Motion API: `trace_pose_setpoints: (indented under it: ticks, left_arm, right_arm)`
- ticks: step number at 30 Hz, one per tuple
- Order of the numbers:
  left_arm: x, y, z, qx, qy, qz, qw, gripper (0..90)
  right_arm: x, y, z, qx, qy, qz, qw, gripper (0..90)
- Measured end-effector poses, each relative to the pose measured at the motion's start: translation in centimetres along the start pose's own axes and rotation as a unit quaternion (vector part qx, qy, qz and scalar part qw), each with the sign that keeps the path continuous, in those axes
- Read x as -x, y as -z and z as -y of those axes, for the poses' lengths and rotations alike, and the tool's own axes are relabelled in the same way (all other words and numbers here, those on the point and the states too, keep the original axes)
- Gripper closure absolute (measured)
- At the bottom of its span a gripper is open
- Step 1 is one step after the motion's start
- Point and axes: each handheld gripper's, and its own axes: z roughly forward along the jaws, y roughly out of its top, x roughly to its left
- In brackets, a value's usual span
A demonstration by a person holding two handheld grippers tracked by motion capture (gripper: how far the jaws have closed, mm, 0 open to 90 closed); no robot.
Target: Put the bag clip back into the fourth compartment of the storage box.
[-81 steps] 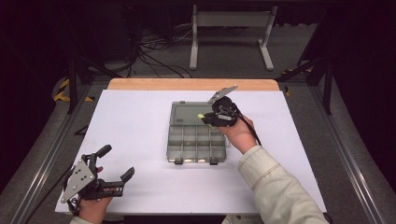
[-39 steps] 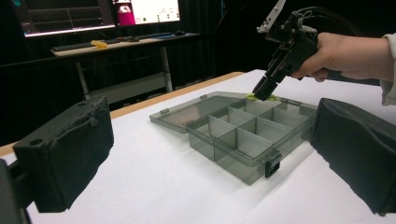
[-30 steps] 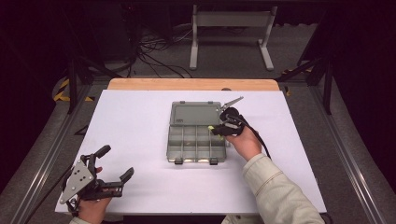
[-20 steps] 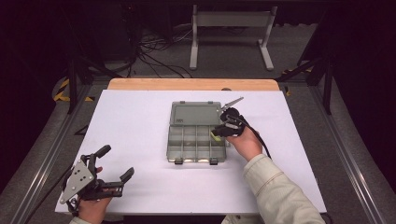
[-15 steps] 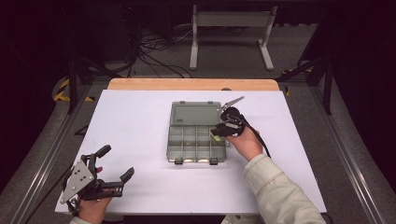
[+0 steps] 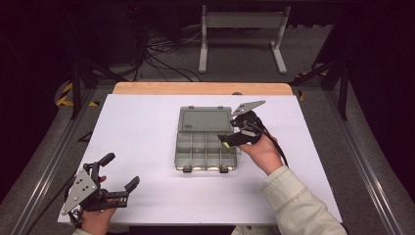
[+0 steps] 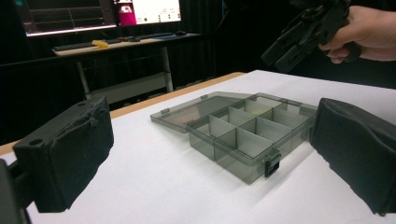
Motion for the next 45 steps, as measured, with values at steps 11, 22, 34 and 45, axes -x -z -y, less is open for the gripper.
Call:
trace_pose_setpoints:
  ticks: [11,22,34,45]
  left_arm:
    - [0.0,-0.4,0.0,0.0,-0.002,0.007,1.0,0.3]
    - [-0.1,-0.2,-0.1,-0.001,0.0,0.004,1.0,0.3]
    - [-0.4,0.9,0.2,-0.005,-0.004,-0.007,1.0,0.1]
    - [-1.0,2.1,0.4,0.0,0.007,-0.019,0.9998,0.1]
  right_arm:
    - [-1.6,3.9,0.4,0.052,0.027,0.007,0.9983,16.4]
    - [-2.3,7.3,1.8,0.098,0.033,0.016,0.9945,11.2]
    - [-2.6,10.3,4.3,0.155,0.032,0.034,0.9868,6.9]
    - [-2.6,11.9,7.5,0.185,0.025,0.054,0.9809,3.7]
